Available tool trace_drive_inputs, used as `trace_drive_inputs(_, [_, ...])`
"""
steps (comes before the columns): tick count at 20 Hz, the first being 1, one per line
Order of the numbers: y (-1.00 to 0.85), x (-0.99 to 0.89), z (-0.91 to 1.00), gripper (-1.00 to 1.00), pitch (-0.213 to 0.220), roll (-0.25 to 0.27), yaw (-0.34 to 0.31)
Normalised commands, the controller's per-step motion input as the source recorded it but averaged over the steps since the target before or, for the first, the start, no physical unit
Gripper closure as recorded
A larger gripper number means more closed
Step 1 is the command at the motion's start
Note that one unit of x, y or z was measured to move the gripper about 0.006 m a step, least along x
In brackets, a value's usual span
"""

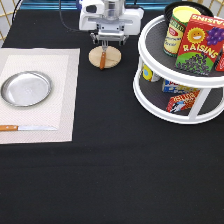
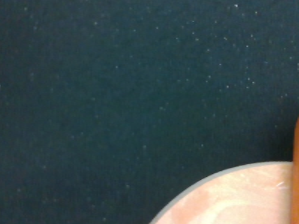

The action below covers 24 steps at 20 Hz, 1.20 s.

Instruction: Arrange plate and fork

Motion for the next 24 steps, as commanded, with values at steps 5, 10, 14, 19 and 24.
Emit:
trace_drive_inputs(5, [-0.61, 0.09, -0.14, -1.0, -0.003, 0.224, 0.057])
trace_drive_inputs(10, [0.16, 0.07, -0.26, -1.0, 0.009, 0.032, -0.063])
trace_drive_inputs(14, [0.56, 0.19, -0.04, -1.0, 0.03, -0.094, -0.122])
trace_drive_inputs(19, [0.43, 0.04, -0.05, -1.0, 0.012, -0.127, -0.109])
trace_drive_inputs(24, [0.01, -0.11, -0.13, -1.0, -0.007, -0.091, -0.033])
